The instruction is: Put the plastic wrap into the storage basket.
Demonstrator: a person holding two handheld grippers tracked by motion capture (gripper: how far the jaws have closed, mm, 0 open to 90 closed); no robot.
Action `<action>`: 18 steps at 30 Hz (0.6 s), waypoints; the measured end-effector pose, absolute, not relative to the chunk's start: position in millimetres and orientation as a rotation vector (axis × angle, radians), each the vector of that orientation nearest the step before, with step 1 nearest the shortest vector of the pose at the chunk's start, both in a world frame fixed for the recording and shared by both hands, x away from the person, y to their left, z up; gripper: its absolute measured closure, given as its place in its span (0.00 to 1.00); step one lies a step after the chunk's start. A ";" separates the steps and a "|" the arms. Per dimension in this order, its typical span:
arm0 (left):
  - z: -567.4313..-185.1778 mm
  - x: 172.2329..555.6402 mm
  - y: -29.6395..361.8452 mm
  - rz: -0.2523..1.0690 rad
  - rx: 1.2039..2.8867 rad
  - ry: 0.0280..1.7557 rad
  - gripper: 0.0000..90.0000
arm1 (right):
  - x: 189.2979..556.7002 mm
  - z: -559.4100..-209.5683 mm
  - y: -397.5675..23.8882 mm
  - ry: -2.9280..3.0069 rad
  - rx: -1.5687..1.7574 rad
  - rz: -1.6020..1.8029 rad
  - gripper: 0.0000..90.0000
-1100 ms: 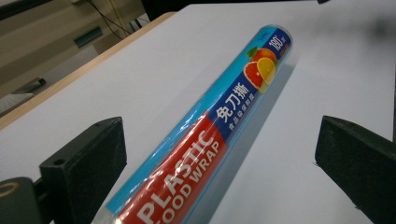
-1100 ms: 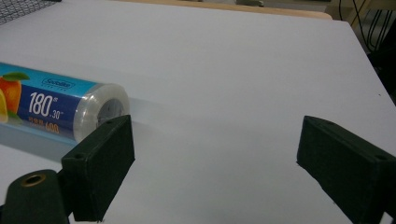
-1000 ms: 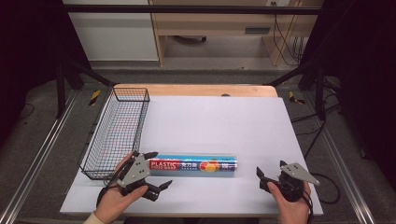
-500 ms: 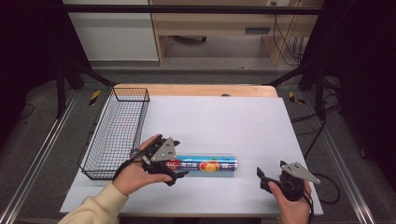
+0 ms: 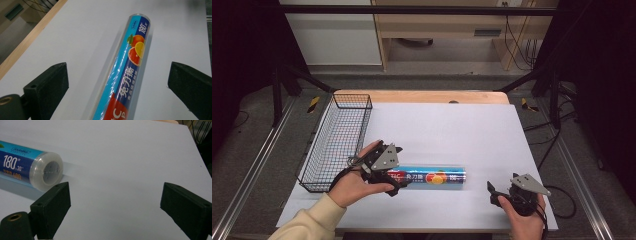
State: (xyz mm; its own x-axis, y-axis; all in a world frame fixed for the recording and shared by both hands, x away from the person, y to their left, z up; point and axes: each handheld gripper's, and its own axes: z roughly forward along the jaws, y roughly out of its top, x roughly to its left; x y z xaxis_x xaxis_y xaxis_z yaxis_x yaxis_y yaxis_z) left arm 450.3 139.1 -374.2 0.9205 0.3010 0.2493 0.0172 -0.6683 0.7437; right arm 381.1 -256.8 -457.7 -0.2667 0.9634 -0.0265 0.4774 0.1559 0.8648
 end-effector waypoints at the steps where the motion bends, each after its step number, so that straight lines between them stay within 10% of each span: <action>1: -374.0 450.6 139.6 0.456 2.271 0.225 0.04 | 381.1 -457.8 -256.9 1.828 1.368 1.029 0.11; 18: -405.1 468.0 118.9 0.396 2.384 0.184 0.05 | 382.8 -459.1 -252.9 1.847 1.370 1.056 0.10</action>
State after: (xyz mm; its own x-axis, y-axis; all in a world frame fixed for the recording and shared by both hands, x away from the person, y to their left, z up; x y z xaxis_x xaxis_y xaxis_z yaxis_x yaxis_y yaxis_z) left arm 468.0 118.9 -405.1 0.9431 0.2387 0.2316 0.0239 -0.7432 0.6687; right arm 382.8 -252.9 -459.1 -0.2858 0.9582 -0.0079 0.4792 0.1501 0.8648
